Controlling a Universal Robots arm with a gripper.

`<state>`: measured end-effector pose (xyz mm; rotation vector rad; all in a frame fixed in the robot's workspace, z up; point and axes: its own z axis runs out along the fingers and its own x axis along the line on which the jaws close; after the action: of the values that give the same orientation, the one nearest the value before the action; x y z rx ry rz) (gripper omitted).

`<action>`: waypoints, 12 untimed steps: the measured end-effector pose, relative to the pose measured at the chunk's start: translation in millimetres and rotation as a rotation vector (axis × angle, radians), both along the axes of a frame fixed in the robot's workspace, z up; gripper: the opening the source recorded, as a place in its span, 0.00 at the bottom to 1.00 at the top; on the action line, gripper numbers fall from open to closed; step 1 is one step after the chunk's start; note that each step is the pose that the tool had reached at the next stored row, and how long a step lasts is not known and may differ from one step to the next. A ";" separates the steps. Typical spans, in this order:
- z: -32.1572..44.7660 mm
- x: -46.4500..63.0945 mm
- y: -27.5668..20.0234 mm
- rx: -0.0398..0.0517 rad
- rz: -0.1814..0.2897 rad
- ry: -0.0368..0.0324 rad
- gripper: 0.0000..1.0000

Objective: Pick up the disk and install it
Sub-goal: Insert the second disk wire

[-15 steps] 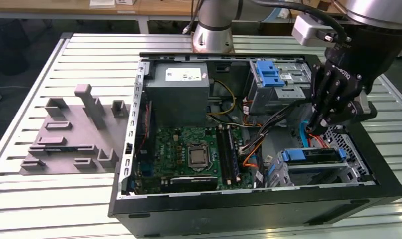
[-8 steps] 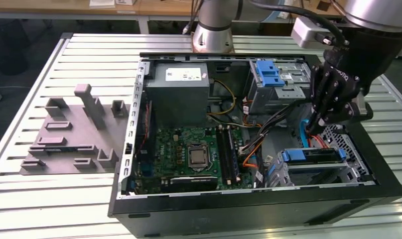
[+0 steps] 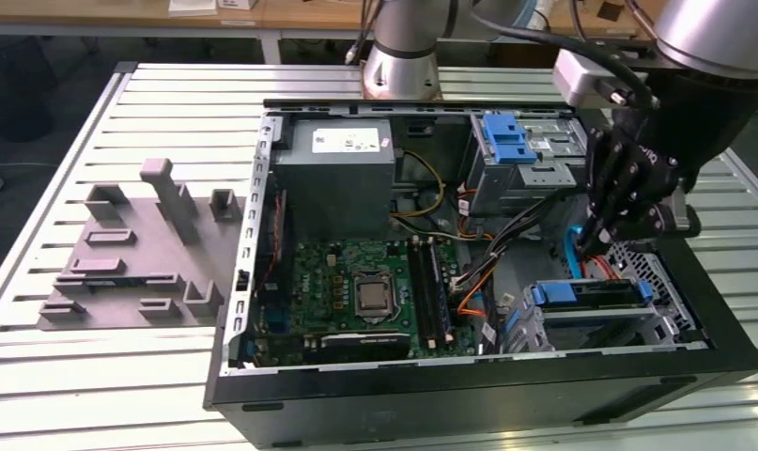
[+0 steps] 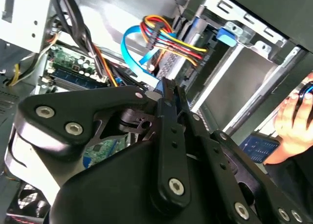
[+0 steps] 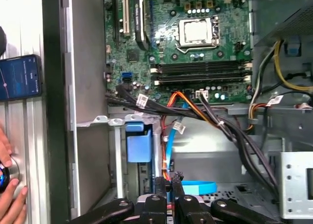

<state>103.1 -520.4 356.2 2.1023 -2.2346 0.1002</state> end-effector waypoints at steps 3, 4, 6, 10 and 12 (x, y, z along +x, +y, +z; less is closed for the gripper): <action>-2.4 -0.1 -7.3 0.0037 0.000 -0.0039 0.16; -3.2 -0.1 -9.0 0.0044 0.000 -0.0047 0.16; -3.8 -0.1 -10.2 0.0047 0.000 -0.0062 0.16; -4.8 -0.1 -12.9 0.0053 0.000 -0.0064 0.16; -6.4 -0.1 -16.8 0.0106 0.000 -0.0064 0.16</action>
<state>103.0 -537.2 349.7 2.1100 -2.2438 0.0954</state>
